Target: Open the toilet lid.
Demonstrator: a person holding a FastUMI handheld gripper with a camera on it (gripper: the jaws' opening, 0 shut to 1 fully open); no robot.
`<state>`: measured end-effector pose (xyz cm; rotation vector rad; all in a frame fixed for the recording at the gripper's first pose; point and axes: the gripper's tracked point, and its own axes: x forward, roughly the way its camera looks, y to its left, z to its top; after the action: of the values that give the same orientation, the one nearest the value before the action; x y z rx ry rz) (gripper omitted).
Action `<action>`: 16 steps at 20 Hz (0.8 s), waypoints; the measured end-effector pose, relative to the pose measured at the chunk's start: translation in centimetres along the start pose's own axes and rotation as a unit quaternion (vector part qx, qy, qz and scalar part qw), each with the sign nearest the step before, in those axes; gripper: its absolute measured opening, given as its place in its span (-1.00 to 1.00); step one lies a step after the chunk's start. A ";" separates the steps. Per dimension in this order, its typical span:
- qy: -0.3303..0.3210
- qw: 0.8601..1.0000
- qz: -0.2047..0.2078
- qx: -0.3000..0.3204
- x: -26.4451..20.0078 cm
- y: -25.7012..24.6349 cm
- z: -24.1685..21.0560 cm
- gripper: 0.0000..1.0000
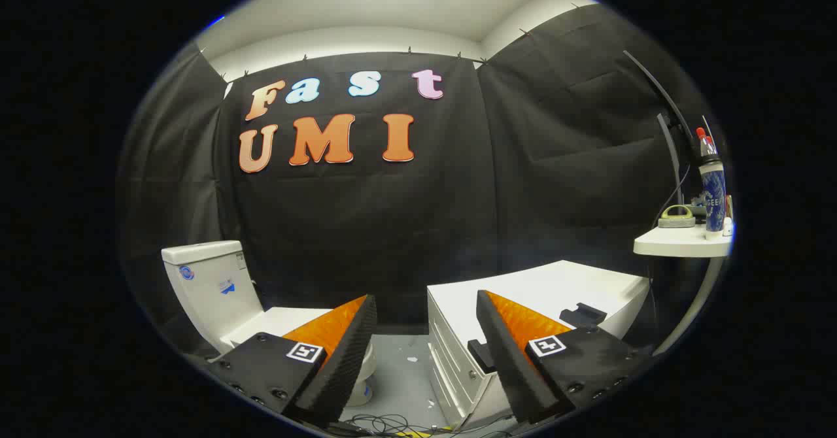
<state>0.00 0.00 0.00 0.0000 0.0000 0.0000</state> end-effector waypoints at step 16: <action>0.001 1.000 0.002 -0.001 0.0 0.0 -0.1 0.97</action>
<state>0.04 -0.01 -0.10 -0.0029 0.0020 0.0042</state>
